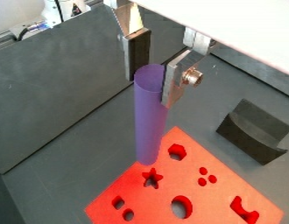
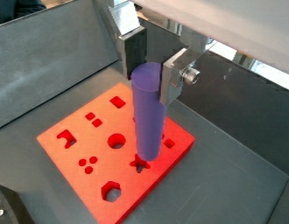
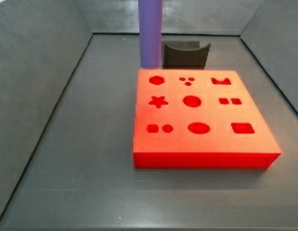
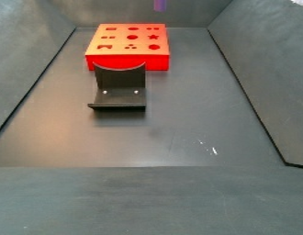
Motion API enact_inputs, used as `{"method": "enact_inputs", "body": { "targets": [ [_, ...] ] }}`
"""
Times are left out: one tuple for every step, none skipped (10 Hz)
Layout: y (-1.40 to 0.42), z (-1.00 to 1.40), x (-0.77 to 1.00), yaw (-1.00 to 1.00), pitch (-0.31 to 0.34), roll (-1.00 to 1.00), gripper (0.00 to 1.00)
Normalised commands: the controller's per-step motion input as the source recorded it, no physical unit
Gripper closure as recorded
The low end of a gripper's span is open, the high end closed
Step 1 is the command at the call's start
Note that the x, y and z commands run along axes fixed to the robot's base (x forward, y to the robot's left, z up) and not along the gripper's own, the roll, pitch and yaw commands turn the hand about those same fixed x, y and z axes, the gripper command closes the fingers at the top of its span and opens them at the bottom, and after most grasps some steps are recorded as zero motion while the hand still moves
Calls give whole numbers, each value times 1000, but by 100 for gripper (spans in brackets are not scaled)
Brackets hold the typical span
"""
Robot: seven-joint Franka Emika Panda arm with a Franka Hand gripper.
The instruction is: Insert the round object.
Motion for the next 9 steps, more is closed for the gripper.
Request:
{"method": "enact_inputs", "body": {
  "targets": [
    [0, 0, 0, 0, 0, 17, 100],
    [0, 0, 60, 0, 0, 0, 100],
    [-37, -174, 163, -120, -71, 0, 100],
    [6, -343, 566, -74, -77, 0, 100],
    [3, -360, 1000, -20, -26, 0, 100],
    [9, -346, 1000, -23, -50, 0, 100],
    [14, -337, 1000, -26, -59, 0, 100],
    [11, -334, 1000, -26, -54, 0, 100],
    [0, -326, 1000, -14, -11, 3, 100]
  ]
}}
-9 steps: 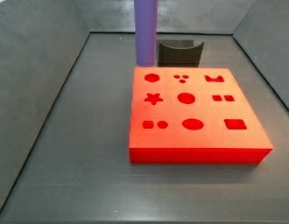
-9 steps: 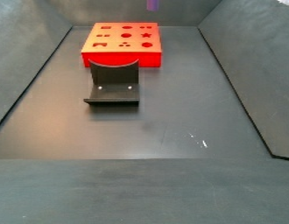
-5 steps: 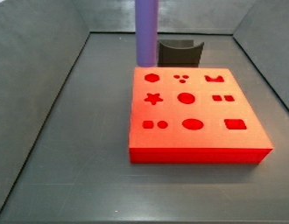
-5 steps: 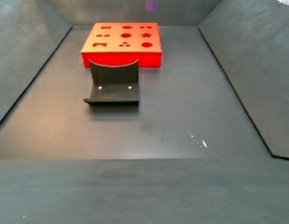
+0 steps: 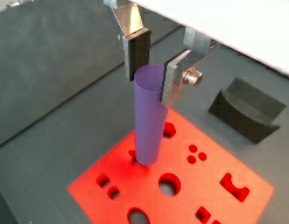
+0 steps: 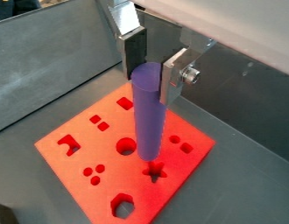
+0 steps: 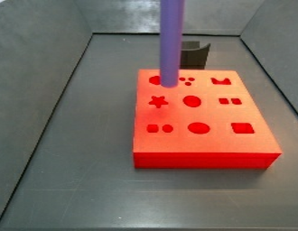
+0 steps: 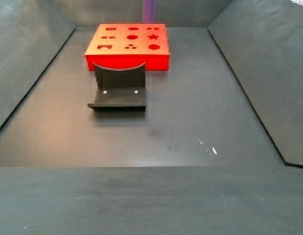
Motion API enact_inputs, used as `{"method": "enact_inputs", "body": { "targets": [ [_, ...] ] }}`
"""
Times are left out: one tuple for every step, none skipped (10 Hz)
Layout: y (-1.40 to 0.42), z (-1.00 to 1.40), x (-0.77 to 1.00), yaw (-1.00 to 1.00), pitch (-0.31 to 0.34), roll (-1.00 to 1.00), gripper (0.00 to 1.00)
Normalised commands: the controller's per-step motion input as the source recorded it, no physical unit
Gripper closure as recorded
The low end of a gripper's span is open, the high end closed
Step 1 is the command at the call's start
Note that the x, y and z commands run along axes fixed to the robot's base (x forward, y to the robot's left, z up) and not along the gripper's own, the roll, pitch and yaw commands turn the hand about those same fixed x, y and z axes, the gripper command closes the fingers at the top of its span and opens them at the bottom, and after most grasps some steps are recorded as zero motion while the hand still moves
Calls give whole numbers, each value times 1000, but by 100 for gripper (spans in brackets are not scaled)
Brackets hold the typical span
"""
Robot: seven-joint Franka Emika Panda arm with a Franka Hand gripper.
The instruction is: Insert the round object.
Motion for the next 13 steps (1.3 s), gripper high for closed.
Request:
{"method": "enact_inputs", "body": {
  "targets": [
    [0, -177, 1000, 0, 0, 104, 100],
    [0, -149, 1000, 0, 0, 114, 100],
    [0, -117, 1000, 0, 0, 113, 100],
    [0, -114, 1000, 0, 0, 110, 100],
    [0, -114, 1000, 0, 0, 117, 100],
    [0, -180, 1000, 0, 0, 134, 100],
    [0, -191, 1000, 0, 11, 213, 100],
    [-60, -211, 1000, 0, 13, 270, 100],
    [-151, -231, 969, 0, 4, 273, 100],
    [-229, -226, 771, 0, 0, 207, 100],
    [-306, -214, 540, -74, 0, 187, 100],
    [-151, -246, 480, -40, 0, 194, 100],
    [0, -283, 529, -37, 19, 139, 100]
  ]
}}
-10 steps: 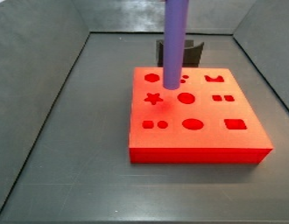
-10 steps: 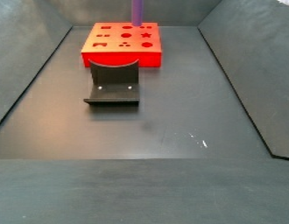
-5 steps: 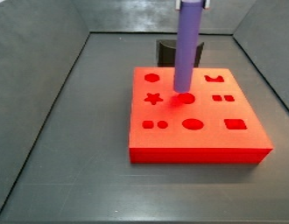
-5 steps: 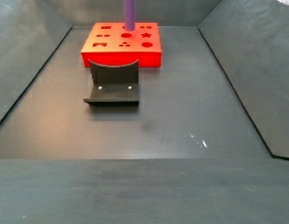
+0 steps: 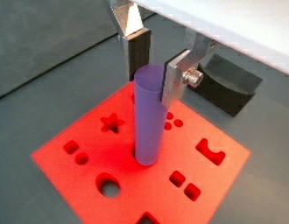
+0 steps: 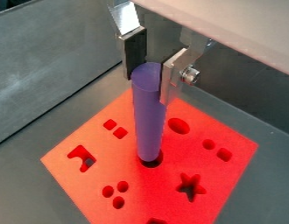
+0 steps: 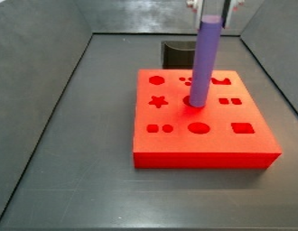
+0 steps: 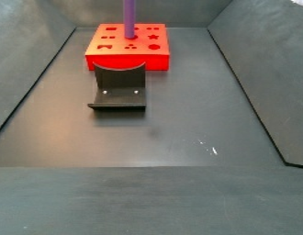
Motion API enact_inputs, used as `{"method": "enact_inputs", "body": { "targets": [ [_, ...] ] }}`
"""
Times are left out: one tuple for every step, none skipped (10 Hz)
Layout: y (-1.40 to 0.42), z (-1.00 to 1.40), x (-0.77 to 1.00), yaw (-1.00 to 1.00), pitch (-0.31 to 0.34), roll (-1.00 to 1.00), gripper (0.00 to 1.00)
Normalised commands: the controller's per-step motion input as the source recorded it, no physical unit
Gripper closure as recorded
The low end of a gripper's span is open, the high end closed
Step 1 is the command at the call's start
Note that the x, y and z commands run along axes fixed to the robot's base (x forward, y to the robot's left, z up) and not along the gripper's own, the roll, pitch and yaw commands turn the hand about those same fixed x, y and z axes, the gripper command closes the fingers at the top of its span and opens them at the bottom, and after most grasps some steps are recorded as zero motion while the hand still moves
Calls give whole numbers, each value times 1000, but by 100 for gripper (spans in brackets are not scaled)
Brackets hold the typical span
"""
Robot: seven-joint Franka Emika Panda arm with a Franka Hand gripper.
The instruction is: Insert the round object.
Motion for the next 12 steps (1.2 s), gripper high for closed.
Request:
{"method": "enact_inputs", "body": {
  "targets": [
    [117, -329, 497, -46, 59, 130, 100],
    [89, -43, -31, -291, 21, 0, 100],
    [34, 0, -243, -220, 0, 0, 100],
    [0, 0, -303, -200, 0, 0, 100],
    [-11, 6, -260, -157, 0, 21, 100],
    [-29, 29, -194, -194, 0, 31, 100],
    [0, 11, -86, -169, 0, 40, 100],
    [6, 0, 0, -31, 24, 71, 100],
    [0, 0, 0, -40, 14, 56, 100],
    [0, 0, -149, -111, 0, 31, 100],
    [0, 0, -303, -149, 0, 0, 100],
    [0, 0, -237, -129, 0, 0, 100]
  ]
}}
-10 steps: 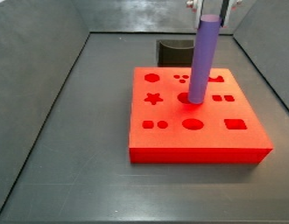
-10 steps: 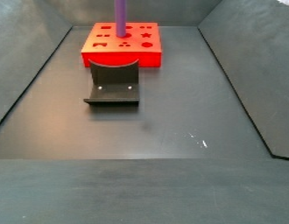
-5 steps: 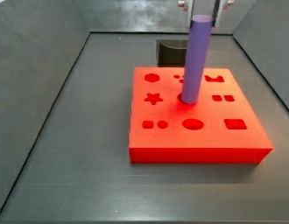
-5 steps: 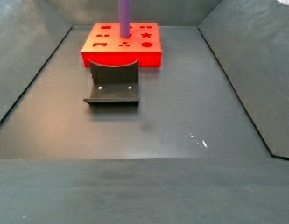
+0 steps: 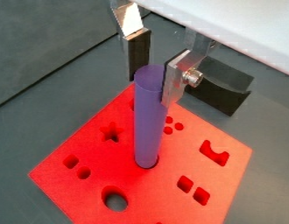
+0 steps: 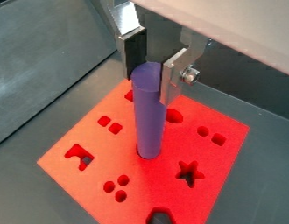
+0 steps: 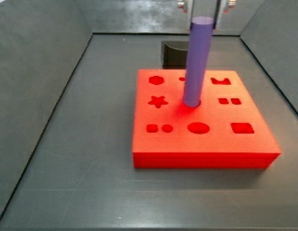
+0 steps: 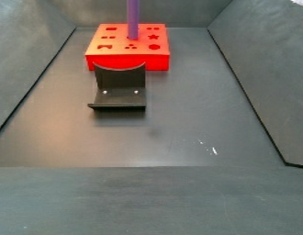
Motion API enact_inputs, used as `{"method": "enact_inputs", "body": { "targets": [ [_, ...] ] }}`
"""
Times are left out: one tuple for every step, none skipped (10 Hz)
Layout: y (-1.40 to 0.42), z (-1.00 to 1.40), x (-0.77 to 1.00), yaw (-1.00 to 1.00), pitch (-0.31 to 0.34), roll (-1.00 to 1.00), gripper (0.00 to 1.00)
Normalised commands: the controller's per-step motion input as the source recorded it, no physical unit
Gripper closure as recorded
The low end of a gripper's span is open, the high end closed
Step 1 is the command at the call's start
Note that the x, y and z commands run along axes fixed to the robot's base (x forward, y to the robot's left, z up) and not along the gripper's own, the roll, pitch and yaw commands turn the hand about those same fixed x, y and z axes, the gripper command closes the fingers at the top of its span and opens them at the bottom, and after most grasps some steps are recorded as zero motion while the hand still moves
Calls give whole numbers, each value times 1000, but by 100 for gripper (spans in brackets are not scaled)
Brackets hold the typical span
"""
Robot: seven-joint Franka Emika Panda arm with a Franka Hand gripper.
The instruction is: Insert the round object.
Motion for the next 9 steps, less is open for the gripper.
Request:
{"method": "enact_inputs", "body": {
  "targets": [
    [0, -17, -66, 0, -1, 0, 100],
    [0, -60, 0, 0, 0, 0, 100],
    [0, -217, 349, -40, 0, 1, 100],
    [0, -460, 309, -97, -20, -20, 100],
    [0, -560, 200, -100, -14, -110, 100],
    [77, -669, 137, -54, -26, -201, 100],
    [57, -769, 29, -31, -51, -171, 100],
    [3, -849, 0, -46, -30, -59, 100],
    [0, -794, 0, -54, -4, 0, 100]
  ]
}}
